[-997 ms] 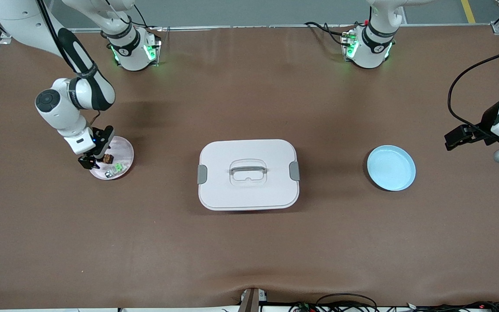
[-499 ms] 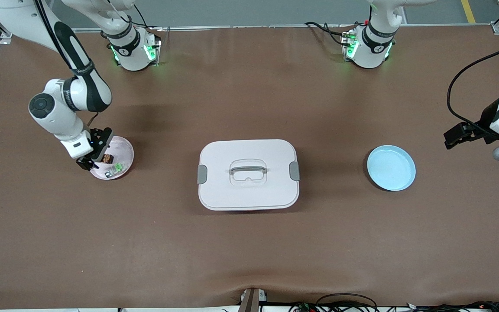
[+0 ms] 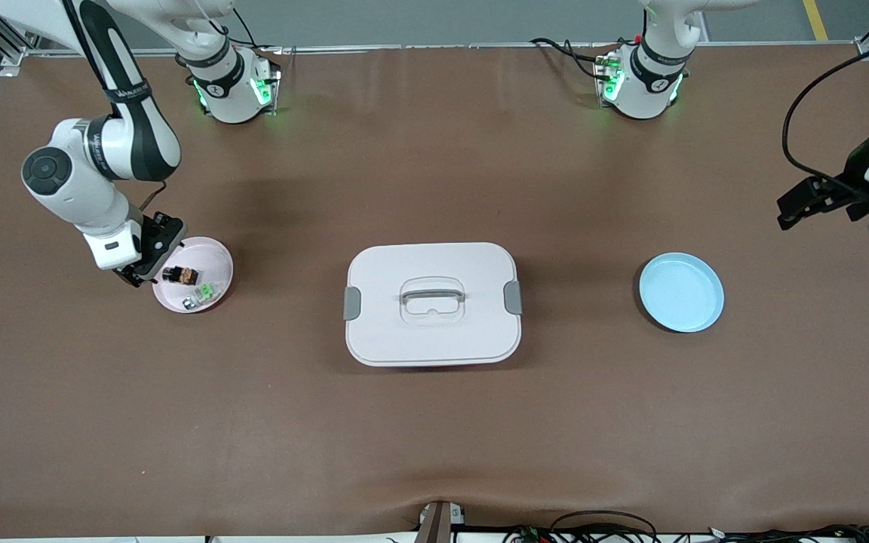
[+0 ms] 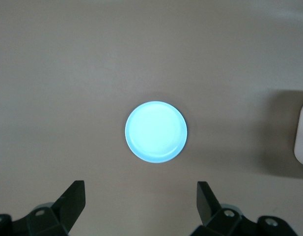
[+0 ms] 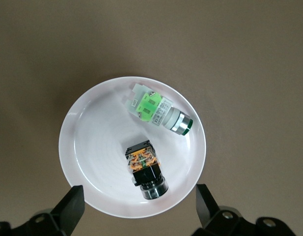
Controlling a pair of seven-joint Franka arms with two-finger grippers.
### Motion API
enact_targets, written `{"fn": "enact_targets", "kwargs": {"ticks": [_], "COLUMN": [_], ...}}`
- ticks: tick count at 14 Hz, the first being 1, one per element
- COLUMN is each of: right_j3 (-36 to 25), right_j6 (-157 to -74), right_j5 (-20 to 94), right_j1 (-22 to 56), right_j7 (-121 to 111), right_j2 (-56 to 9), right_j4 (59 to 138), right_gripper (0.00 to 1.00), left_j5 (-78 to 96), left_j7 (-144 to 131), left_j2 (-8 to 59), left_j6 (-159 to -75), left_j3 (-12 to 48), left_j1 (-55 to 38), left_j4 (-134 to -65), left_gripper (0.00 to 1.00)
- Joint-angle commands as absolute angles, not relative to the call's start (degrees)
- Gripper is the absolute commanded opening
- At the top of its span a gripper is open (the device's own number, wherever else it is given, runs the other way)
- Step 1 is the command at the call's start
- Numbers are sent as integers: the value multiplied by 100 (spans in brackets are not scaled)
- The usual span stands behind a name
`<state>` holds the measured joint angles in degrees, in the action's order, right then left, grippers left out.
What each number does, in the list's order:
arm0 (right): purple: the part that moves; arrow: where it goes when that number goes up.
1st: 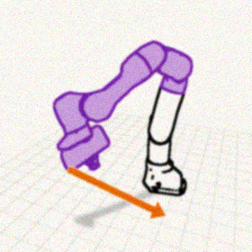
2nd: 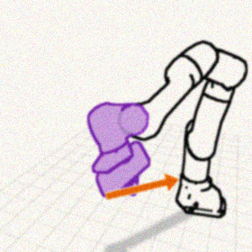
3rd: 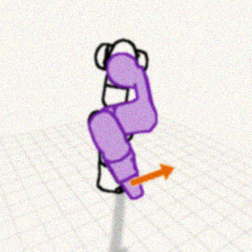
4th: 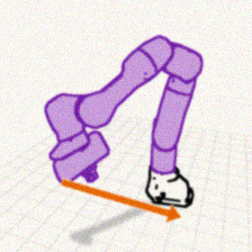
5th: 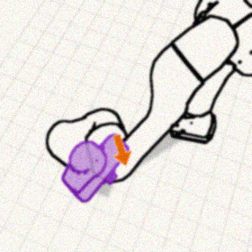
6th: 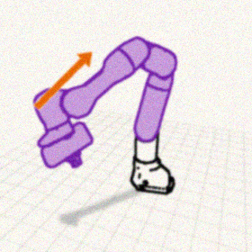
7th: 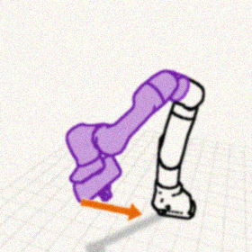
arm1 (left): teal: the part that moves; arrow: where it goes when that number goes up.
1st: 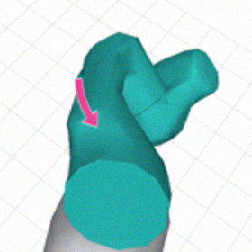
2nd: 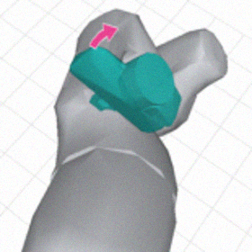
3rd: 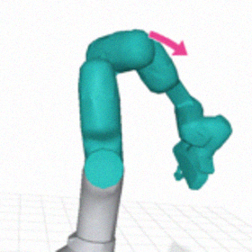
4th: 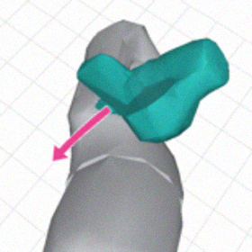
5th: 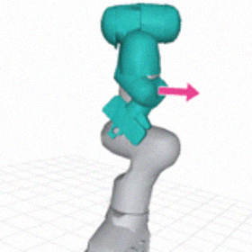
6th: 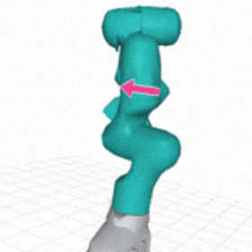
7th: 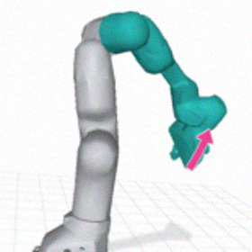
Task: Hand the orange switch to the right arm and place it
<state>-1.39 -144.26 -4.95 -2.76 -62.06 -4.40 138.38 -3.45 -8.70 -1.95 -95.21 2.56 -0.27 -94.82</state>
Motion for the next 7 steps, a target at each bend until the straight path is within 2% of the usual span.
{"fn": "enact_targets", "kwargs": {"ticks": [1, 5, 7], "right_j3": [-158, -158, -158], "right_j6": [-13845, -13054, -12318], "right_j5": [-615, -615, -615], "right_j1": [-272, -281, -290], "right_j7": [-5749, -4723, -4448], "right_j2": [-132, 157, 193], "right_j4": [13633, 13211, 12738], "right_gripper": [100, 100, 100], "left_j5": [-167, -149, -149], "left_j7": [-686, -351, -395], "left_j2": [-474, -448, -440], "left_j6": [-9343, -8912, -8833], "left_j3": [202, 167, 193], "left_j1": [-62, -44, -70], "left_j4": [-9598, -9290, -9151], "left_gripper": [100, 100, 100]}}
